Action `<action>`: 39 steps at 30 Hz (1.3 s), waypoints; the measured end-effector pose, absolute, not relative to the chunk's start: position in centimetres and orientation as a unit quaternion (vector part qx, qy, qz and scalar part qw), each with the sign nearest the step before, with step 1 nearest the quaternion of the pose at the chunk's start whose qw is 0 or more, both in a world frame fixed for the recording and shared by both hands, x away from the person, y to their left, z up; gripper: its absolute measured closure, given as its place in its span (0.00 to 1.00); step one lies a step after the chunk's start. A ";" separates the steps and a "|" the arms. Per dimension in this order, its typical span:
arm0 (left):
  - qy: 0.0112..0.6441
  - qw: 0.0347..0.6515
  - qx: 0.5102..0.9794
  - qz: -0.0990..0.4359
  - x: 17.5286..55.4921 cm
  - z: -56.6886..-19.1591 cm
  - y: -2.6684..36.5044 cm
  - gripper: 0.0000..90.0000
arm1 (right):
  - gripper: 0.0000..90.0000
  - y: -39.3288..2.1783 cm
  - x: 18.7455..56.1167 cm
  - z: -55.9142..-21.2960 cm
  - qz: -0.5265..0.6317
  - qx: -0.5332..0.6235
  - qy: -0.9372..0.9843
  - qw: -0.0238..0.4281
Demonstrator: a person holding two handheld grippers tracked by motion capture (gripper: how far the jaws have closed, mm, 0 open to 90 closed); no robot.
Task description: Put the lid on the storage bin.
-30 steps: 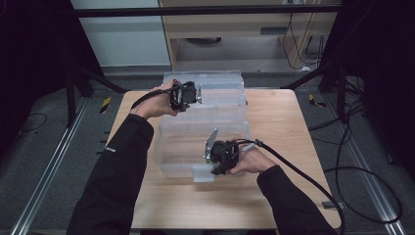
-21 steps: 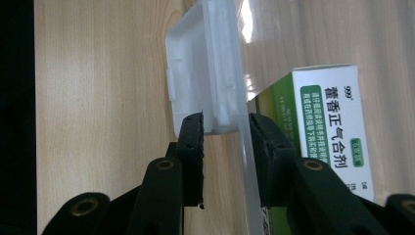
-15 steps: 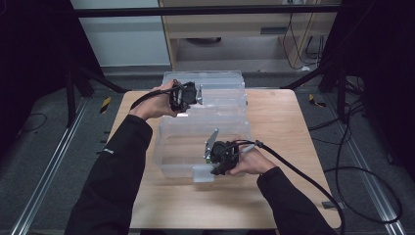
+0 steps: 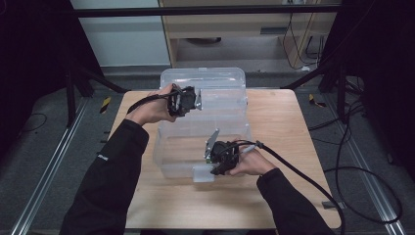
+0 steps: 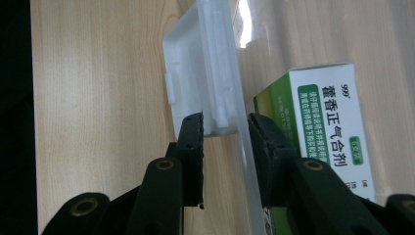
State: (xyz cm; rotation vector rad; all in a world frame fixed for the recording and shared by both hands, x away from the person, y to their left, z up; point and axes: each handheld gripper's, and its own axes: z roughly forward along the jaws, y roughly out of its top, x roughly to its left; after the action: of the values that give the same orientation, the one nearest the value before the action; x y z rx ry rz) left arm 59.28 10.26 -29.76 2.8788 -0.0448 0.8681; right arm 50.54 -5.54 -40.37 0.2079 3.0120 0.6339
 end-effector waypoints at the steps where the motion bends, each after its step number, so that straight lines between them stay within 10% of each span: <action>1: -0.019 0.063 0.958 0.280 59.1 -29.7 10.1 0.91 | 0.76 -5.5 50.5 -40.4 0.205 0.068 0.976 0.029; 39: -0.024 0.071 0.947 0.311 54.1 -30.2 10.8 0.92 | 0.75 -5.6 50.3 -40.4 0.211 0.078 0.974 0.031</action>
State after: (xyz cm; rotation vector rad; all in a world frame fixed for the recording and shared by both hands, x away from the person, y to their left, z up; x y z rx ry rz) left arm 54.07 10.84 -30.22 2.8479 -0.0728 0.9362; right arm 50.28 -5.64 -40.43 0.2408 3.0006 0.6510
